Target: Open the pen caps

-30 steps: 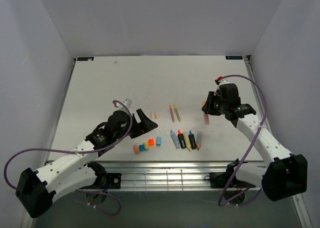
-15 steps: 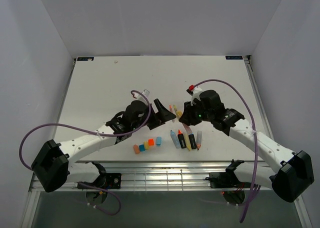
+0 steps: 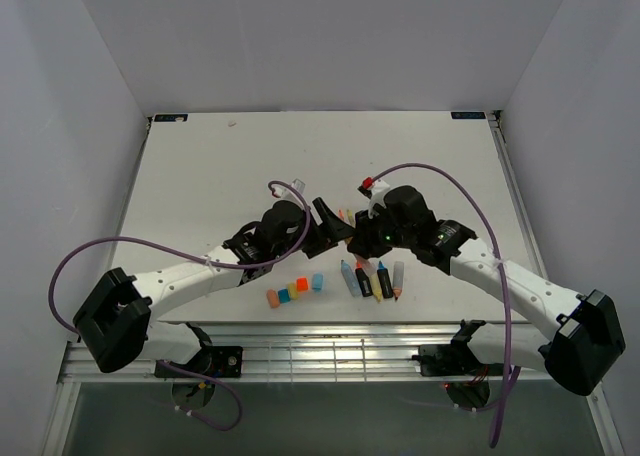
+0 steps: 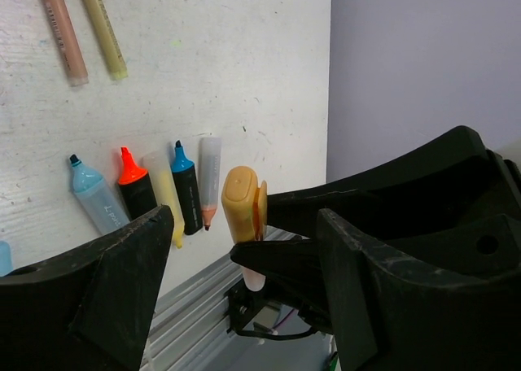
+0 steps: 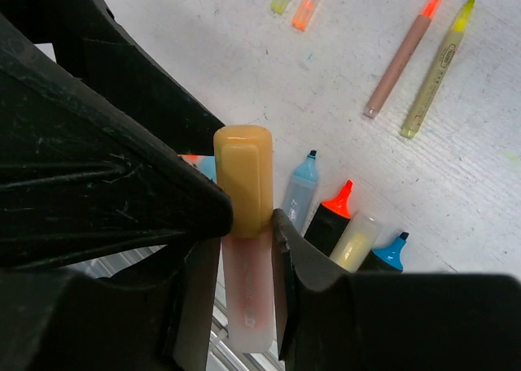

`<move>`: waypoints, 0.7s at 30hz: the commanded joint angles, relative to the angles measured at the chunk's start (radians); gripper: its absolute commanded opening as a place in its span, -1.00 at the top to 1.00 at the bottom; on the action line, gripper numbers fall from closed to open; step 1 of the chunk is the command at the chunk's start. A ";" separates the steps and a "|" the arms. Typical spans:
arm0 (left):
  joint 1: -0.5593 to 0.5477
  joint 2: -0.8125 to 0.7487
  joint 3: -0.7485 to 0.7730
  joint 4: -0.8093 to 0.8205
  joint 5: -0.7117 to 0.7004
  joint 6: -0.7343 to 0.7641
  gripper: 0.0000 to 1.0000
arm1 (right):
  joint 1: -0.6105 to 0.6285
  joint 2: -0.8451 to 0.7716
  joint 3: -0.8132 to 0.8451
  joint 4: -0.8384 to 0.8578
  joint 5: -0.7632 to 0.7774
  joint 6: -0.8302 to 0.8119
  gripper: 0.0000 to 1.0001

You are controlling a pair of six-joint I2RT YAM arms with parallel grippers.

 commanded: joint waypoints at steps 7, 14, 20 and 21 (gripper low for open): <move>-0.024 0.008 0.009 0.068 -0.016 -0.012 -0.30 | 0.028 0.009 0.039 0.056 0.023 0.035 0.85; -0.033 0.018 0.004 0.072 -0.013 -0.010 -0.03 | 0.038 0.004 0.042 0.075 0.017 0.060 0.85; -0.035 0.021 -0.013 0.080 -0.013 -0.021 0.13 | 0.041 -0.011 0.047 0.081 0.018 0.072 0.84; -0.033 0.021 -0.014 0.086 -0.012 -0.021 0.17 | 0.043 -0.011 0.048 0.079 0.015 0.072 0.85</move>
